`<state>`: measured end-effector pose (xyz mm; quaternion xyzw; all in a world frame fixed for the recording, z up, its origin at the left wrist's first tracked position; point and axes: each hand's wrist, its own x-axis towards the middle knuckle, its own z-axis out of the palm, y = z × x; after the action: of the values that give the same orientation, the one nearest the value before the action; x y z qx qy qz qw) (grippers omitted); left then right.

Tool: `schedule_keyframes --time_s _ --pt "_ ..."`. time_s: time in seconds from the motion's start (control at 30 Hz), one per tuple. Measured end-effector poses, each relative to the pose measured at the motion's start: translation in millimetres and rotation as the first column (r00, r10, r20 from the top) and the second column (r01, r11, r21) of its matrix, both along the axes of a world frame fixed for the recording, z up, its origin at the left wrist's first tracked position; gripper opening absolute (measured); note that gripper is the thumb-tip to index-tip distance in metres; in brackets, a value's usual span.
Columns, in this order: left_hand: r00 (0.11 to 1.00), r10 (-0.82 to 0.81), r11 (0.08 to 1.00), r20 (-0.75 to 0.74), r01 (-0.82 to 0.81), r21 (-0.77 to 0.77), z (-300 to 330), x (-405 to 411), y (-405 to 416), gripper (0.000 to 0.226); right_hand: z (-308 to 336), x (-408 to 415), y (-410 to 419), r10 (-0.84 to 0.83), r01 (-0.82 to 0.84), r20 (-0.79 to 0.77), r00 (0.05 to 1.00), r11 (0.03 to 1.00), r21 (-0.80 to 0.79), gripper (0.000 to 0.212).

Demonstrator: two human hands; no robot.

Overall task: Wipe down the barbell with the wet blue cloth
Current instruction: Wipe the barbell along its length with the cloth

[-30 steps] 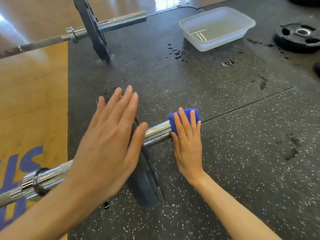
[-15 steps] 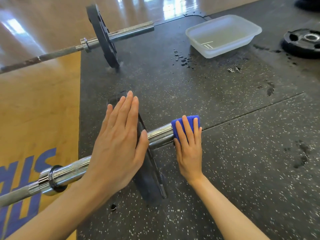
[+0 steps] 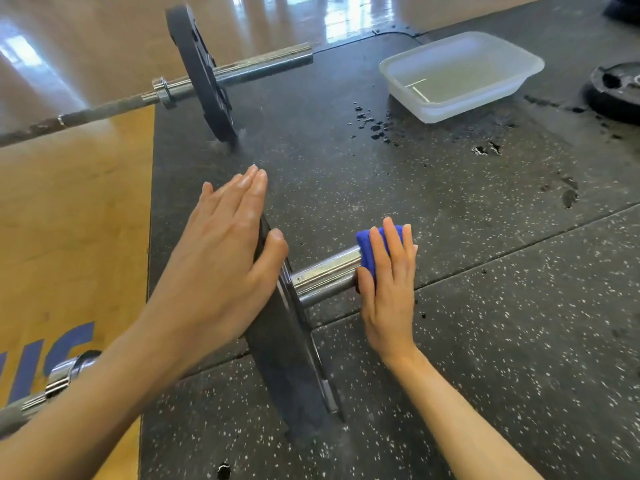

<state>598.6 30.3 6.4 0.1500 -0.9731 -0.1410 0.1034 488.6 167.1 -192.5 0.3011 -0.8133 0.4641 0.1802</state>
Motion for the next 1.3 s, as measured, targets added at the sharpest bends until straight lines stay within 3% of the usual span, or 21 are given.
schedule_keyframes --time_s 0.07,0.2,0.23,0.33,0.37,0.47,0.5,0.6,0.63,0.73,0.8,0.9,1.03,1.17,1.3 --pt "1.0 -0.009 1.0 -0.011 0.009 0.003 -1 0 -2 0.079 3 15 -14 -0.031 0.035 0.071 0.997 0.998 -0.05 0.047" --pt "0.999 -0.02 0.999 -0.035 0.021 0.024 -3 2 -6 0.08 -12 14 1 0.105 -0.075 -0.216 0.971 0.987 0.143 0.048" --pt "0.999 -0.026 0.999 -0.036 0.027 0.026 -3 0 -8 0.08 -12 8 2 0.075 -0.053 -0.191 0.979 0.992 0.117 0.049" --pt "0.999 -0.033 0.999 -0.014 0.033 0.033 0 -8 -16 0.075 1 13 -15 -0.067 0.075 0.114 0.991 0.995 -0.069 0.049" --pt "1.0 -0.026 0.998 0.001 0.026 0.049 2 -12 -20 0.075 1 18 -20 -0.061 0.066 0.095 0.994 0.996 -0.054 0.048" --pt "0.998 -0.002 0.992 0.064 -0.006 0.123 8 -22 -33 0.078 -10 6 -9 0.128 -0.103 -0.173 0.977 0.984 0.146 0.046" --pt "0.997 0.008 0.989 0.083 -0.02 0.147 10 -26 -38 0.079 -10 -4 -6 0.135 -0.107 -0.18 0.974 0.982 0.155 0.046" --pt "0.989 0.033 0.981 0.142 -0.059 0.187 14 -42 -52 0.082 3 -12 -24 0.008 -0.008 0.037 0.999 1.0 0.018 0.048" --pt "0.986 0.042 0.978 0.16 -0.074 0.196 14 -47 -59 0.083 5 -8 -31 0.008 -0.009 0.033 0.999 1.0 0.027 0.048" --pt "0.974 0.06 0.974 0.22 -0.105 0.201 10 -59 -79 0.084 -3 -10 -33 0.166 -0.137 -0.171 0.971 0.976 0.167 0.046" --pt "0.972 0.057 0.976 0.229 -0.103 0.194 10 -64 -88 0.081 -5 -24 -31 0.146 -0.124 -0.159 0.976 0.983 0.137 0.046" --pt "0.991 0.085 0.987 0.108 -0.099 0.129 14 -61 -86 0.061 1 -29 -42 0.054 -0.054 -0.008 0.998 0.999 0.0 0.047" --pt "0.989 0.078 0.994 -0.126 -0.087 -0.06 5 -31 -38 0.065 -2 -37 -47 0.084 -0.081 -0.091 0.992 0.996 0.031 0.046" --pt "0.991 0.02 0.952 -0.131 -0.059 -0.301 -28 -8 0 0.07 -4 -38 -55 0.065 -0.063 -0.071 0.995 0.998 0.03 0.049" --pt "0.985 0.061 0.94 -0.162 -0.111 -0.323 -35 -14 -3 0.071 -11 -38 -49 0.188 -0.163 -0.193 0.963 0.977 0.134 0.048"
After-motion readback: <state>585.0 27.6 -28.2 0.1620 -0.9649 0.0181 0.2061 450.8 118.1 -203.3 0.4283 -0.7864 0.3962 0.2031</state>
